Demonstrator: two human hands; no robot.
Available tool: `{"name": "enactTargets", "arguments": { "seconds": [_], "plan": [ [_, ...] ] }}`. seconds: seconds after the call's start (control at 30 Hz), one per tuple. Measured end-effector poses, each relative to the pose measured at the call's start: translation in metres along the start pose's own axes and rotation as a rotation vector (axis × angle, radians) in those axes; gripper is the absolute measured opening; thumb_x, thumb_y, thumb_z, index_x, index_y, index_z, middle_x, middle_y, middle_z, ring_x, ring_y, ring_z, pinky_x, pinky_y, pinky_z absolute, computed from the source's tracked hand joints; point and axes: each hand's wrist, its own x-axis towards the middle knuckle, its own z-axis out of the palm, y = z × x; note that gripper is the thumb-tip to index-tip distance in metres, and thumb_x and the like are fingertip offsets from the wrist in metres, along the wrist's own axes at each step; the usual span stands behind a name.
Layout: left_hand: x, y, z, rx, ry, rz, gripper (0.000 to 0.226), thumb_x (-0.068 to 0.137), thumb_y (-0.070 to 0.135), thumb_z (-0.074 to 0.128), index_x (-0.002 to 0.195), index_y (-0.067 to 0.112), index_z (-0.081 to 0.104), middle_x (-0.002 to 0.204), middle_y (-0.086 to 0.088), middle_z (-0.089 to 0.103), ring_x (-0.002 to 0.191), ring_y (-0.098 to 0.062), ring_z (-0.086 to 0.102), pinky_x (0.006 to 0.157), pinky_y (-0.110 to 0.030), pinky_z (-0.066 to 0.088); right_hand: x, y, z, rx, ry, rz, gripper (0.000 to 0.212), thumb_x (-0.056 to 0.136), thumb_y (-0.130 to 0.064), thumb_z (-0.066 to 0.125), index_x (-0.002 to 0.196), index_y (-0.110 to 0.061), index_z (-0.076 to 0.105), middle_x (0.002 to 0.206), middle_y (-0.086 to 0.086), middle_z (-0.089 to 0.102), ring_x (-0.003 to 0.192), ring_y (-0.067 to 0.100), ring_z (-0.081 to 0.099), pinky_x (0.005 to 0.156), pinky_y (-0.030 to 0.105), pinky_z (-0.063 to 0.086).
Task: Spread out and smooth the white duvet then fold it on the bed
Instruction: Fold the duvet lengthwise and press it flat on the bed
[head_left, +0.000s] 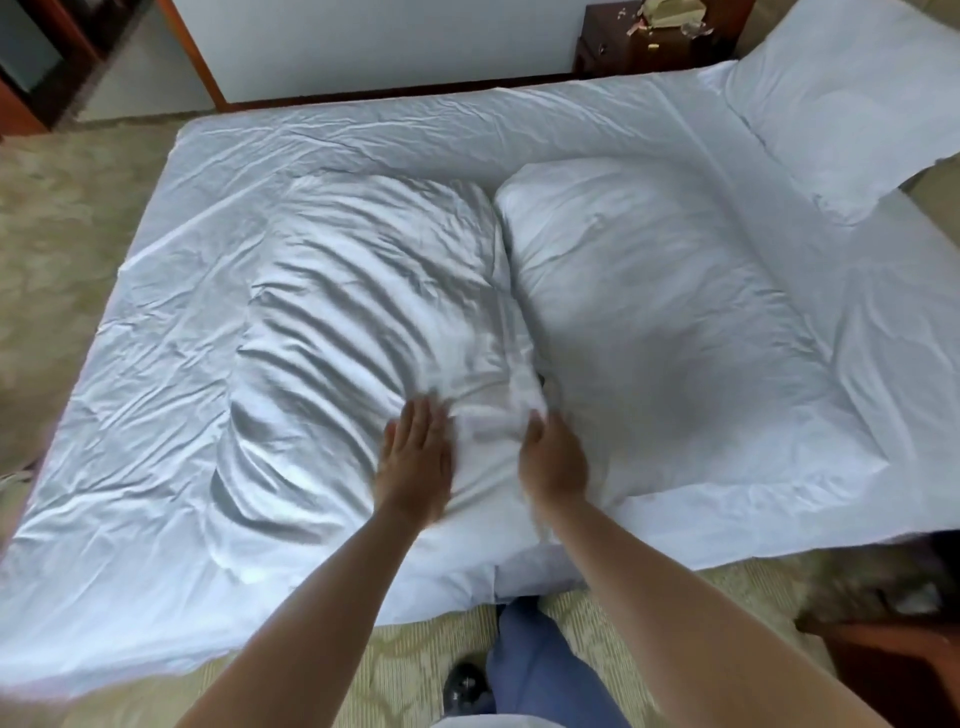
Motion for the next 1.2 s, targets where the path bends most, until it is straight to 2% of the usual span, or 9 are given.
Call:
{"name": "enactTargets", "arguments": {
  "seconds": [0.13,0.23,0.33,0.4,0.47,0.57,0.7,1.03,1.2],
  "plan": [
    [0.002,0.005,0.002,0.087,-0.152,0.056,0.069,0.089,0.054,-0.004,0.152,0.032,0.01,0.161,-0.002,0.001,0.148,-0.022,-0.004,0.118,-0.041,-0.005,0.014,0.03,-0.018,-0.206,-0.128,0.323,0.04,0.1,-0.033,0.035,0.12,-0.008,0.059,0.118,0.014,0.063,0.11,0.032,0.059,0.087,0.037,0.046],
    [0.008,0.006,-0.003,0.111,-0.262,0.07,0.053,0.1,0.045,0.02,0.151,0.033,0.014,0.159,0.0,0.017,0.147,-0.019,0.008,0.118,-0.047,0.0,0.012,0.027,-0.017,-0.451,-0.06,0.163,0.03,0.095,-0.022,0.047,0.122,-0.013,0.055,0.115,0.009,0.061,0.107,0.028,0.059,0.081,0.034,0.047],
    [0.018,0.003,-0.015,0.064,-0.196,0.061,0.057,0.1,0.034,0.028,0.153,0.029,0.005,0.149,0.001,0.039,0.141,-0.016,0.027,0.117,-0.049,0.008,0.017,0.014,-0.009,-0.489,0.12,-0.177,0.048,0.07,-0.012,0.072,0.117,-0.01,0.06,0.108,0.015,0.061,0.094,0.034,0.06,0.073,0.038,0.05],
    [0.025,0.002,-0.02,0.137,-0.166,0.057,0.059,0.101,0.033,0.026,0.153,0.026,-0.003,0.156,0.0,0.026,0.146,-0.017,0.013,0.117,-0.051,0.005,0.022,0.01,0.001,-0.438,0.072,-0.363,0.05,0.07,-0.017,0.074,0.117,-0.007,0.063,0.121,0.02,0.061,0.106,0.038,0.06,0.084,0.043,0.05],
    [0.027,0.003,-0.015,0.197,-0.164,0.023,0.058,0.102,0.038,0.02,0.151,0.029,-0.01,0.161,0.0,0.001,0.148,-0.022,-0.008,0.116,-0.057,-0.002,0.021,0.006,0.013,-0.417,-0.033,-0.431,0.05,0.089,-0.023,0.056,0.135,-0.006,0.05,0.145,0.018,0.043,0.133,0.035,0.041,0.108,0.045,0.034],
    [0.024,0.003,0.006,0.189,-0.193,-0.024,0.055,0.1,0.047,0.008,0.147,0.038,-0.018,0.158,0.0,-0.019,0.145,-0.026,-0.02,0.111,-0.065,-0.008,0.02,0.015,0.028,-0.451,-0.051,-0.503,0.054,0.098,-0.027,0.027,0.148,-0.008,0.03,0.155,0.009,0.029,0.143,0.026,0.027,0.116,0.04,0.019],
    [0.031,-0.004,0.035,0.185,-0.221,-0.015,0.053,0.098,0.051,0.005,0.143,0.046,-0.022,0.157,0.002,-0.025,0.143,-0.03,-0.025,0.106,-0.07,-0.01,0.03,0.043,0.044,-0.564,-0.228,-0.382,0.06,0.1,-0.043,0.021,0.153,-0.029,-0.005,0.161,-0.001,-0.009,0.148,0.018,-0.007,0.118,0.043,-0.005],
    [0.076,-0.017,0.114,0.267,-0.378,-0.068,0.053,0.096,0.055,0.008,0.146,0.048,-0.008,0.159,0.003,-0.018,0.142,-0.034,-0.024,0.102,-0.071,-0.016,0.087,0.088,0.114,-0.522,-0.517,-0.284,0.081,0.079,-0.064,-0.004,0.152,-0.03,-0.006,0.156,0.007,-0.026,0.143,0.03,-0.023,0.116,0.045,-0.015],
    [0.1,-0.022,0.128,0.245,-0.464,-0.081,0.052,0.097,0.054,0.011,0.147,0.048,-0.001,0.158,0.003,-0.021,0.142,-0.034,-0.025,0.101,-0.068,-0.021,0.109,0.086,0.131,-0.485,-0.636,-0.165,0.062,0.1,-0.045,0.029,0.152,-0.032,-0.004,0.155,0.005,-0.029,0.142,0.029,-0.027,0.115,0.036,-0.01]
  ]
}}
